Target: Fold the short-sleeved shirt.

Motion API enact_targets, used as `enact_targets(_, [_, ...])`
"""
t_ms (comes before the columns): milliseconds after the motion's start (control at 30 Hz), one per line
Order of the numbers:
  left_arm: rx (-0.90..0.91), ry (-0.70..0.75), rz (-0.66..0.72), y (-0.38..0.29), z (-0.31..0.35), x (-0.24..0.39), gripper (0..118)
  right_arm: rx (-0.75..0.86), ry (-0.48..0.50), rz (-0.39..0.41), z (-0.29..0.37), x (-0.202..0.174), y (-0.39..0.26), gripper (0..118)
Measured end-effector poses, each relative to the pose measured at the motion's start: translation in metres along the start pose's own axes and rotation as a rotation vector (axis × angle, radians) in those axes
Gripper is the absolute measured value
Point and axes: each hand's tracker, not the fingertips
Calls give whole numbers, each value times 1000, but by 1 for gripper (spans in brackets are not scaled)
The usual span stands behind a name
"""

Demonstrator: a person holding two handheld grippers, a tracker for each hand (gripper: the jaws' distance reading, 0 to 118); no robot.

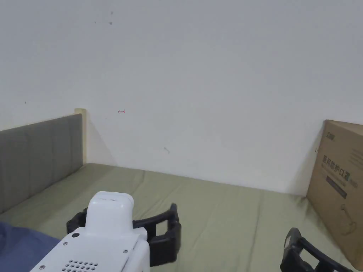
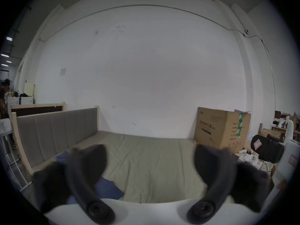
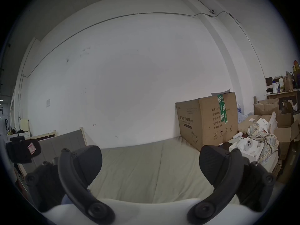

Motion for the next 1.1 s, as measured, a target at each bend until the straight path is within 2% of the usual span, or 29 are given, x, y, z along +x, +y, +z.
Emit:
enact_targets(33, [8,2,-9,1,1,0,45,-20,15,10,-1,0,0,102])
enact_targets(67, [12,17,-9,2,0,-1,2,0,54,16,1,1,-3,62])
enact_targets(100, [17,64,-10,2,-3,-1,0,16,32,22,1,0,-5,0])
enact_targets(133, [38,75,-2,3,2,-4,0,62,-34,0,-2,-3,-14,0])
enact_targets(167, [31,47,4,4,3,-5,0,45,-50,5,-1,-2,-19,0])
enact_targets(200, [21,30,10,5,4,-7,0,28,8,-13,-2,1,-21,0])
enact_targets(267, [-5,31,4,1,-1,-10,0,-4,-4,-21,-10,2,-30,0])
enact_targets(400, [-135,72,30,-9,-17,-24,0,-83,10,17,-15,-7,-20,0])
enact_targets(500, [-250,121,64,-25,-33,-48,0,-158,85,51,-26,-24,-33,0])
enact_targets(633, [-498,169,155,-62,-78,-98,0,-307,186,84,-50,-50,-64,0])
enact_targets(733, [-691,221,277,-108,-125,-141,0,-408,217,142,-72,-74,-99,0])
enact_targets(833, [-847,269,268,-157,-166,-165,0,-510,258,148,-94,-91,-134,0])
enact_targets(933, [-906,301,199,-194,-197,-171,0,-569,273,179,-114,-103,-163,0])
enact_targets(1033, [-924,287,219,-216,-232,-182,0,-605,269,195,-134,-110,-185,0])
enact_targets(1067, [-923,287,217,-221,-238,-183,2,-618,269,190,-139,-111,-190,0])
enact_targets(1100, [-899,289,203,-226,-248,-185,31,-629,269,179,-144,-112,-195,0])
